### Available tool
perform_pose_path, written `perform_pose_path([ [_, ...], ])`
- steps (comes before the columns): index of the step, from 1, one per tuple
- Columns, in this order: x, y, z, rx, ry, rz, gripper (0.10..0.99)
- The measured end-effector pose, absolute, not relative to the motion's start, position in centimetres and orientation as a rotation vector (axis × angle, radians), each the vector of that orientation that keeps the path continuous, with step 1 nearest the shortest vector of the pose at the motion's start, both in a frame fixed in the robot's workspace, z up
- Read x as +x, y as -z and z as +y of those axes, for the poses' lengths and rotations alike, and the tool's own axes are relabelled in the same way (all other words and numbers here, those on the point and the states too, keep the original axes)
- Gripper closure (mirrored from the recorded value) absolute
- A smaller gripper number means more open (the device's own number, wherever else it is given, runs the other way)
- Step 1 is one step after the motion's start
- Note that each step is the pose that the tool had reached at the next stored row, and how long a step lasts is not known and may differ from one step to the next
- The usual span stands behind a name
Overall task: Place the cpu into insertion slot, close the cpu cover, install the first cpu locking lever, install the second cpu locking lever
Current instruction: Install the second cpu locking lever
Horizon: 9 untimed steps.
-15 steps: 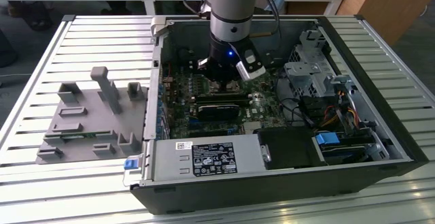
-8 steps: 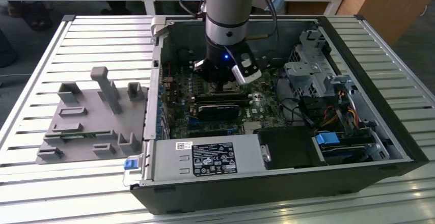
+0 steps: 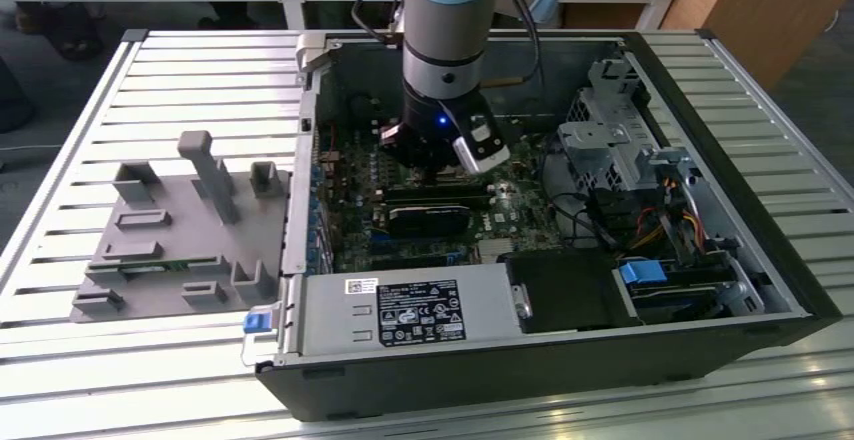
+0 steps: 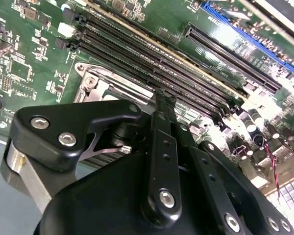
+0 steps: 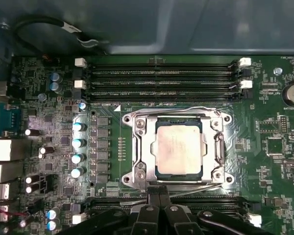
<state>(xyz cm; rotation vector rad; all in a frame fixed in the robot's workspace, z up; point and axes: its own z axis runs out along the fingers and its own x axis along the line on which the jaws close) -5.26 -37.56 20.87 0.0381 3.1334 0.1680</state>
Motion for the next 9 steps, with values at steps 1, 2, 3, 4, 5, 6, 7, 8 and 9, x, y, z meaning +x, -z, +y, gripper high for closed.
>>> perform_pose_path([
  [1, -5.27, -20.82, -37.59, 0.038, -0.171, 3.133, 0.98],
  [2, -5.29, -20.81, -37.67, 0.038, -0.179, 3.133, 0.98],
  [3, -5.33, -20.79, -37.77, 0.038, -0.189, 3.132, 0.98],
  [4, -5.39, -20.8, -37.9, 0.038, -0.198, 3.132, 0.98],
  [5, -5.45, -20.79, -38.04, 0.038, -0.207, 3.131, 0.98],
  [6, -5.51, -20.8, -38.19, 0.038, -0.217, 3.131, 0.98],
  [7, -5.58, -20.8, -38.34, 0.038, -0.227, 3.13, 0.98],
  [8, -5.68, -20.79, -38.46, 0.038, -0.238, 3.129, 0.98],
  [9, -5.82, -20.79, -38.58, 0.038, -0.249, 3.129, 0.98],
])
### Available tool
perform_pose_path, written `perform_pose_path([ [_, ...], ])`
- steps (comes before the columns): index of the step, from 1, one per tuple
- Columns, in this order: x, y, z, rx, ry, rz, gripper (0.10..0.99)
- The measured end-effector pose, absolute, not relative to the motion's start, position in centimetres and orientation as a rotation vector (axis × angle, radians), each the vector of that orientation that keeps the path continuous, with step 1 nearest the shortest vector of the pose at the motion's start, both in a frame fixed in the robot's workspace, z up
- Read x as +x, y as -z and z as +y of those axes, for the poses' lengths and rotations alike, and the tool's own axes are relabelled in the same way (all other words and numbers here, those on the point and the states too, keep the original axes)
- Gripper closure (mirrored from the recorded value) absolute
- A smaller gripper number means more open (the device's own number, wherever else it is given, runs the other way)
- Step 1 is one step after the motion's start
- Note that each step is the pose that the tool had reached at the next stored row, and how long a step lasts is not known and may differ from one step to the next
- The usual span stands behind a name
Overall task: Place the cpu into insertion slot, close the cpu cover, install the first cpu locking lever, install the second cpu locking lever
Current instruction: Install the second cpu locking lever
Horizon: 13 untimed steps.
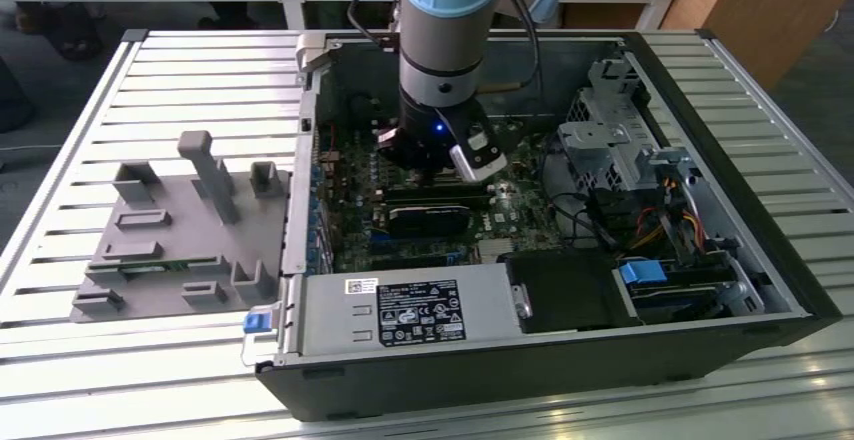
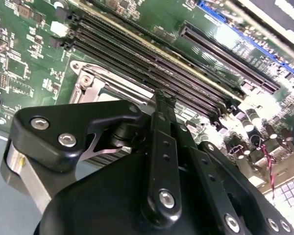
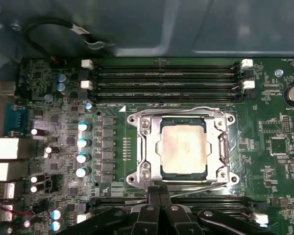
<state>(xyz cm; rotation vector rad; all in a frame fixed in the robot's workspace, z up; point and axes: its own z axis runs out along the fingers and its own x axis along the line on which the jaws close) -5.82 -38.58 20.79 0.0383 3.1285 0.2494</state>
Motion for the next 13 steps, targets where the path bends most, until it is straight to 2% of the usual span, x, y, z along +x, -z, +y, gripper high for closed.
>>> perform_pose_path([
  [13, -6.61, -20.24, -39.45, 0.033, -0.345, 3.12, 0.98],
])
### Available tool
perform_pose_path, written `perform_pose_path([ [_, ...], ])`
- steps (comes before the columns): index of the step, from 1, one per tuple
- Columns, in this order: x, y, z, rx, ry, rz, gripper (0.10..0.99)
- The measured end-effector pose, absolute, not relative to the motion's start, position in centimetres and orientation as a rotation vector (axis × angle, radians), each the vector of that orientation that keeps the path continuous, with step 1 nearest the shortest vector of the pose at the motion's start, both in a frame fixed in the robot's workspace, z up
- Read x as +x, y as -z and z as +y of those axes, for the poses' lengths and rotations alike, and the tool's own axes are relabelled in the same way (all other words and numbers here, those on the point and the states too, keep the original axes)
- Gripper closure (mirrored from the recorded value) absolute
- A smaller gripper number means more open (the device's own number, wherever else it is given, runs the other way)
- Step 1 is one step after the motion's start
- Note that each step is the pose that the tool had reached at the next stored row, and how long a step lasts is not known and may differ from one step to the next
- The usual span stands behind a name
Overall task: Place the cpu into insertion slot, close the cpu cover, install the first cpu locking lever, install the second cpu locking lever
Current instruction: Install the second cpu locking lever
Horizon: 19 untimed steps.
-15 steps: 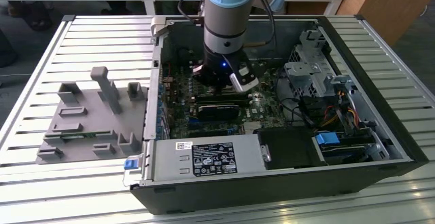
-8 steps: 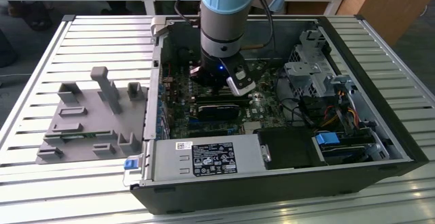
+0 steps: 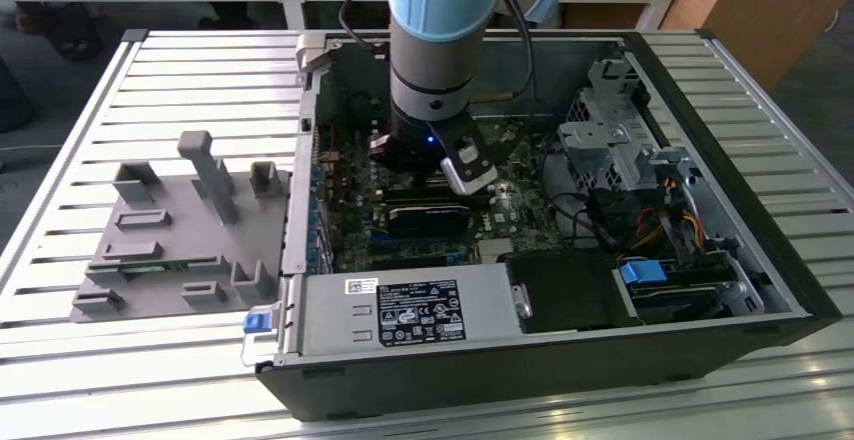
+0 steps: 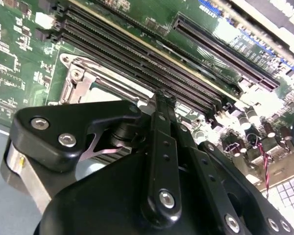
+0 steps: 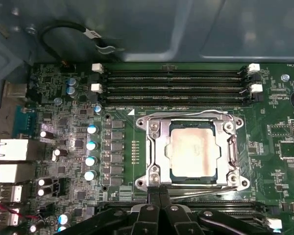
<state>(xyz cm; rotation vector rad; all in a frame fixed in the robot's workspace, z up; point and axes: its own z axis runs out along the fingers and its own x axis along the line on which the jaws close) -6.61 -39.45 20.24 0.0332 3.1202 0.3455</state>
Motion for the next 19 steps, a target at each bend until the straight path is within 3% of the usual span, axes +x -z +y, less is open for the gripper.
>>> perform_pose_path([
  [19, -7.61, -19.34, -39.74, 0.033, -0.417, 3.111, 0.98],
])
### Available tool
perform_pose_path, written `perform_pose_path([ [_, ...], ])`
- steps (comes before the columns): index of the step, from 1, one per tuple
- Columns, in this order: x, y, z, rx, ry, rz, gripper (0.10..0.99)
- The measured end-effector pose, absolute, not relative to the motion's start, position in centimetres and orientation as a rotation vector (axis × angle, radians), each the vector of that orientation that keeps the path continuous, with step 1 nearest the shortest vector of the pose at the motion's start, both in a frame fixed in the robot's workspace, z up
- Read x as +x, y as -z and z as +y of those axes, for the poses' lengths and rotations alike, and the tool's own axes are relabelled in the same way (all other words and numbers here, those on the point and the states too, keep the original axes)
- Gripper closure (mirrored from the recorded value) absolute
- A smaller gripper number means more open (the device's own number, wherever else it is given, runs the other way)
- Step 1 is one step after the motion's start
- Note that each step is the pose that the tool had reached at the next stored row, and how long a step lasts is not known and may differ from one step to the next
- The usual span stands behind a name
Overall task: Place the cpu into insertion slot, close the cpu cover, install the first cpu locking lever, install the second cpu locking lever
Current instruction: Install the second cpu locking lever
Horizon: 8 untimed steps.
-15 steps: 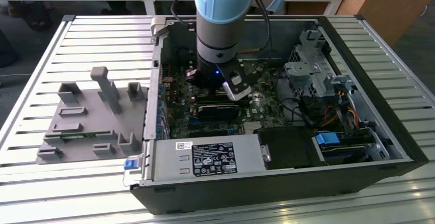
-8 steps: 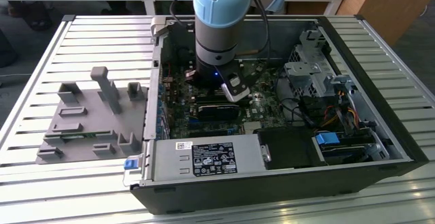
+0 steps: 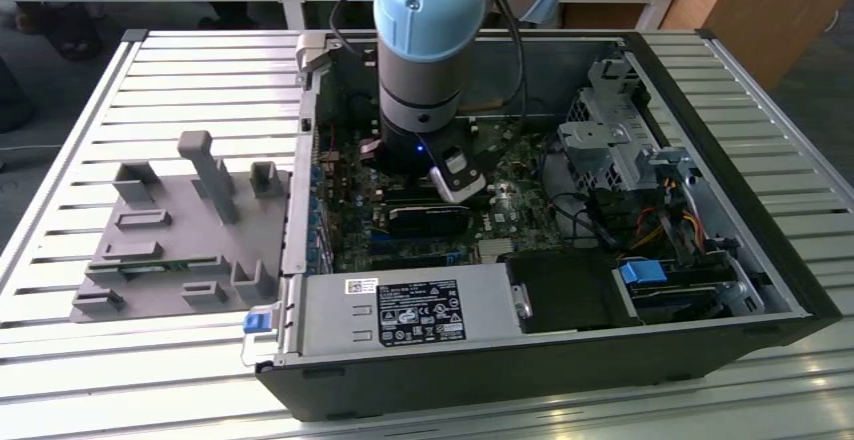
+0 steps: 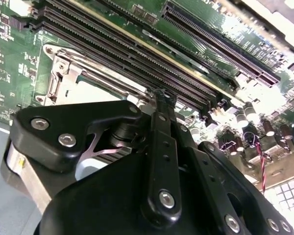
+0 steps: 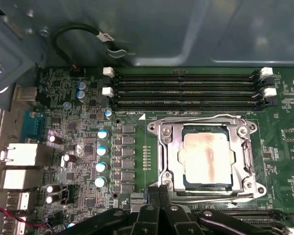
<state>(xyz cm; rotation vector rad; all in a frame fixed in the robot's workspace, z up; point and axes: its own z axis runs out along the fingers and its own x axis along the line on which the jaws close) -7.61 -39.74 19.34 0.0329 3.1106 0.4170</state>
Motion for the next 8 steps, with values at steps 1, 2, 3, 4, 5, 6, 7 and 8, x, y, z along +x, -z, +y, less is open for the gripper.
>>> perform_pose_path([
  [1, -7.63, -19.28, -39.74, 0.033, -0.422, 3.11, 0.98],
  [2, -7.65, -19.21, -39.73, 0.033, -0.426, 3.109, 0.98],
  [3, -7.69, -19.15, -39.73, 0.033, -0.431, 3.109, 0.98],
  [4, -7.75, -19.08, -39.73, 0.033, -0.436, 3.108, 0.98],
  [5, -7.82, -19.0, -39.73, 0.033, -0.439, 3.107, 0.98],
  [6, -7.88, -18.96, -39.73, 0.033, -0.44, 3.107, 0.98],
  [7, -7.91, -18.95, -39.73, 0.033, -0.44, 3.107, 0.98],
  [8, -7.92, -18.96, -39.73, 0.033, -0.44, 3.107, 0.98],
])
